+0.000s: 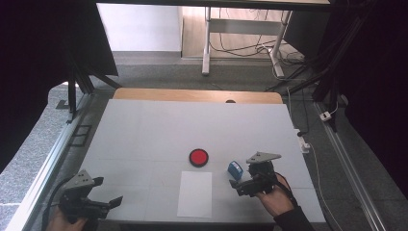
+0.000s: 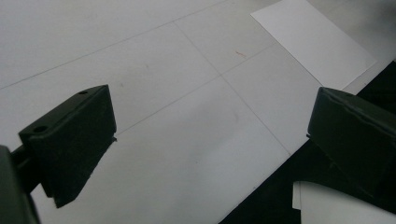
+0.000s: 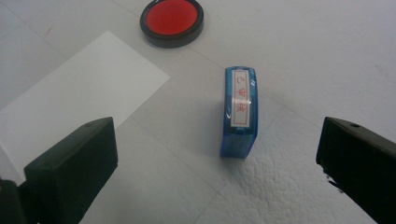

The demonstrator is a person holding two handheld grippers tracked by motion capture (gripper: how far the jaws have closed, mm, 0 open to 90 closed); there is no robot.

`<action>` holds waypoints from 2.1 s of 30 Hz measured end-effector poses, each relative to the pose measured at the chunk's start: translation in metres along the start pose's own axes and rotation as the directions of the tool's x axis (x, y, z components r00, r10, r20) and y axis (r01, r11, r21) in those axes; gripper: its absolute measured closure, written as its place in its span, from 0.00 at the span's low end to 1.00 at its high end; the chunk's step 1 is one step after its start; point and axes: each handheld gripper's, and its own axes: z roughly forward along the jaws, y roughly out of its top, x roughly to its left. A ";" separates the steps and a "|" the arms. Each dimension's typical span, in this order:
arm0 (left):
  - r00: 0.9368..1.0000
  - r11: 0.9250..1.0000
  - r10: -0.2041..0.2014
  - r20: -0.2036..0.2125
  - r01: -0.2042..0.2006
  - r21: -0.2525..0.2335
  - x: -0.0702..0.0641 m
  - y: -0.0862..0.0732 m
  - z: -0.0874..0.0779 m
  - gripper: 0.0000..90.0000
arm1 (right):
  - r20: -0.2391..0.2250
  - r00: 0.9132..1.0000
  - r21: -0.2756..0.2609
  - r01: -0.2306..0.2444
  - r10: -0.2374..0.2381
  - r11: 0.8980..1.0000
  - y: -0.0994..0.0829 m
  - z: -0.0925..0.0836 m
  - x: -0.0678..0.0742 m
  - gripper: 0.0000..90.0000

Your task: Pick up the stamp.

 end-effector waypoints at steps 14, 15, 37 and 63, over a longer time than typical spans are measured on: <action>1.000 1.000 -0.003 0.002 0.003 0.001 0.000 0.000 0.000 0.02 | 0.039 0.999 0.051 -0.002 0.000 0.999 0.013 0.022 -0.007 0.00; 1.000 1.000 -0.002 0.002 0.002 0.001 0.000 0.000 0.000 0.02 | 0.039 0.999 0.051 -0.002 0.000 0.999 0.013 0.022 -0.007 0.00; 1.000 1.000 0.000 0.004 0.000 0.003 0.000 0.000 0.000 0.02 | 0.052 0.998 0.114 0.031 -0.037 0.993 0.021 0.039 -0.014 0.56; 1.000 1.000 0.008 0.009 -0.008 0.001 0.000 0.000 0.000 0.02 | -0.020 0.999 0.082 0.050 -0.048 0.995 0.026 0.029 -0.019 0.79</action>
